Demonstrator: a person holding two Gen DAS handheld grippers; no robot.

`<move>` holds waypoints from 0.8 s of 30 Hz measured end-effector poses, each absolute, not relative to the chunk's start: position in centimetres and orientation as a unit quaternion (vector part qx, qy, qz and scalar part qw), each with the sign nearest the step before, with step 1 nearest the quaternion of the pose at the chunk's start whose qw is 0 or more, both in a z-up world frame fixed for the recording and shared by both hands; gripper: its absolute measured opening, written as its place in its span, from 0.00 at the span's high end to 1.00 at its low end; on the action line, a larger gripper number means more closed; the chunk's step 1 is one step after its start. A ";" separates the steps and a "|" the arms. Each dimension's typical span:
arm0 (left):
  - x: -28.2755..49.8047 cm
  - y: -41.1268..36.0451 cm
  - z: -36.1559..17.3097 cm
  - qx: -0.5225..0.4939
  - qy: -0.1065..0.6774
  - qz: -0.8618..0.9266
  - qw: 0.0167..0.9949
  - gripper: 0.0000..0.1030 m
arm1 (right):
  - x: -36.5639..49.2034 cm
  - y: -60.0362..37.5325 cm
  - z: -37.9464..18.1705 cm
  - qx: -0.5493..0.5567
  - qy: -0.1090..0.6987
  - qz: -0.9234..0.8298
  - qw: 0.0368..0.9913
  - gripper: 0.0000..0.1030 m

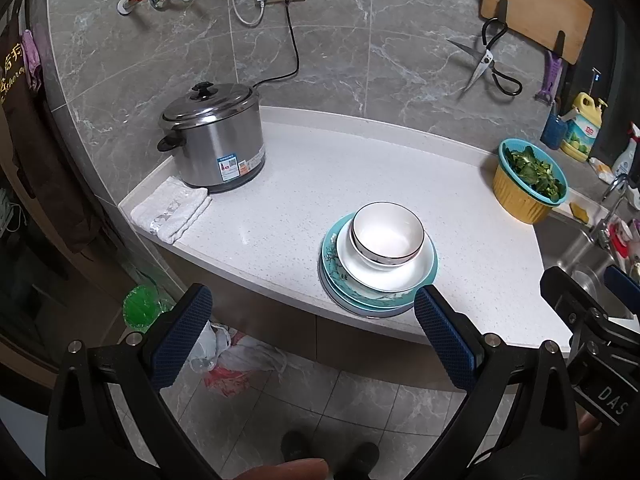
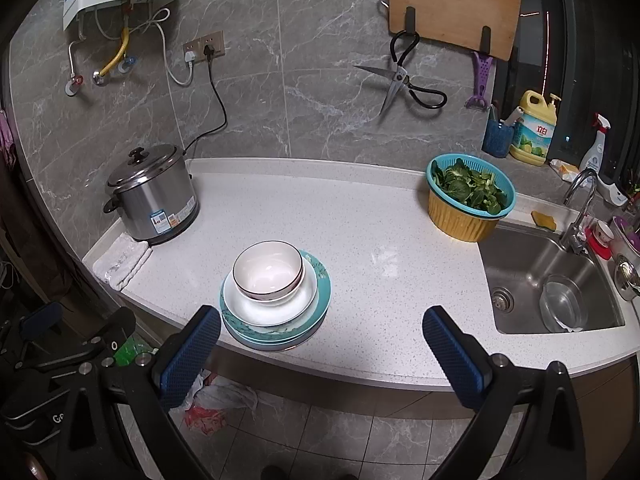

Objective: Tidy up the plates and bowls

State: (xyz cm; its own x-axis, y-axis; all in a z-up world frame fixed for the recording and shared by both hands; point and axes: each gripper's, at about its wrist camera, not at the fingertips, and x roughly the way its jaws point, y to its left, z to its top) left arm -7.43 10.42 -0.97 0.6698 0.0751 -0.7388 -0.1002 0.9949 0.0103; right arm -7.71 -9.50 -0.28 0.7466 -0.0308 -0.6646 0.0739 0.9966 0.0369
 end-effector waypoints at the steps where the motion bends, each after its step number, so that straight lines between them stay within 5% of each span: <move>1: -7.4 10.4 -1.0 -0.016 0.404 0.048 0.913 0.00 | -7.7 -9.6 -0.3 0.030 0.355 -0.027 0.934 0.00; 24: -7.4 9.8 -1.3 -0.015 0.406 0.051 0.912 0.00 | -7.6 -9.8 -0.3 0.029 0.355 -0.027 0.934 0.00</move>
State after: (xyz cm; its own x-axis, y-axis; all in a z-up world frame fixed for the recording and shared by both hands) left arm -7.43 9.76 -1.33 0.6656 0.0800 -0.7420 -0.1045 0.9944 0.0134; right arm -7.59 -9.84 -0.33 0.7463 -0.0307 -0.6649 0.0716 0.9968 0.0343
